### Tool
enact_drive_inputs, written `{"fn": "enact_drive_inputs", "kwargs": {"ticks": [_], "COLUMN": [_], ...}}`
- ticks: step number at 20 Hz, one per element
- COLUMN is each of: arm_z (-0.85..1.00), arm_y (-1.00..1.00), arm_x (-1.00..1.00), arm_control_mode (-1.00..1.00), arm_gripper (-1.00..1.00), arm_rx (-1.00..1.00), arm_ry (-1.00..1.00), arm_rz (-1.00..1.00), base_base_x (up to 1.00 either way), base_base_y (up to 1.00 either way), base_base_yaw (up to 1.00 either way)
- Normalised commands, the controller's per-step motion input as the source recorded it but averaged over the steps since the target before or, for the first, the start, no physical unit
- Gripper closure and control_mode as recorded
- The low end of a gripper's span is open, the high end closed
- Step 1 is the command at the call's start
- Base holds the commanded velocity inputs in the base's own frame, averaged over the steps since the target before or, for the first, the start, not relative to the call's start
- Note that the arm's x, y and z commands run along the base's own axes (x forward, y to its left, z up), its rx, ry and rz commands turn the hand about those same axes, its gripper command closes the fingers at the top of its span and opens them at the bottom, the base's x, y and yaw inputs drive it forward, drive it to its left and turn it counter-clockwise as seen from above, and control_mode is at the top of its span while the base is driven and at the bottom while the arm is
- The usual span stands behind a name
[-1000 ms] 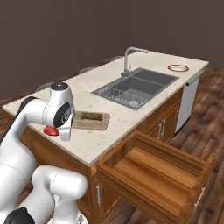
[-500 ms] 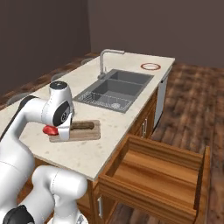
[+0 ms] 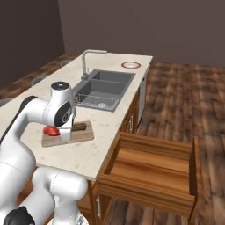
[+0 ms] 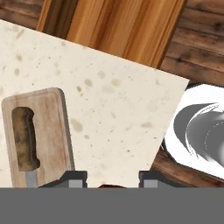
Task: Pick up the knife from the drawer and place it on the cutting board. Then place the meat from the plate to the cutting board.
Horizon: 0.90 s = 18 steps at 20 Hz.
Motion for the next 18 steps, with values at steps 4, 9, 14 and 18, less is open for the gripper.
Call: {"fn": "enact_drive_inputs", "kwargs": {"ticks": [4,9,14,18], "arm_z": [0.00,0.00,0.00,0.00], "arm_y": [0.00,0.00,0.00,0.00], "arm_x": [0.00,0.00,0.00,0.00], "arm_control_mode": [1.00,1.00,1.00,1.00], "arm_gripper": [1.00,1.00,1.00,1.00], "arm_rx": [0.00,0.00,0.00,0.00], "arm_ry": [0.00,0.00,0.00,0.00], "arm_rz": [0.00,0.00,0.00,0.00], "base_base_x": [0.49,0.58,0.48,0.35], "base_base_y": [0.60,0.65,0.60,0.33], "base_base_yaw": [-0.42,-0.35,-0.08,0.04]}}
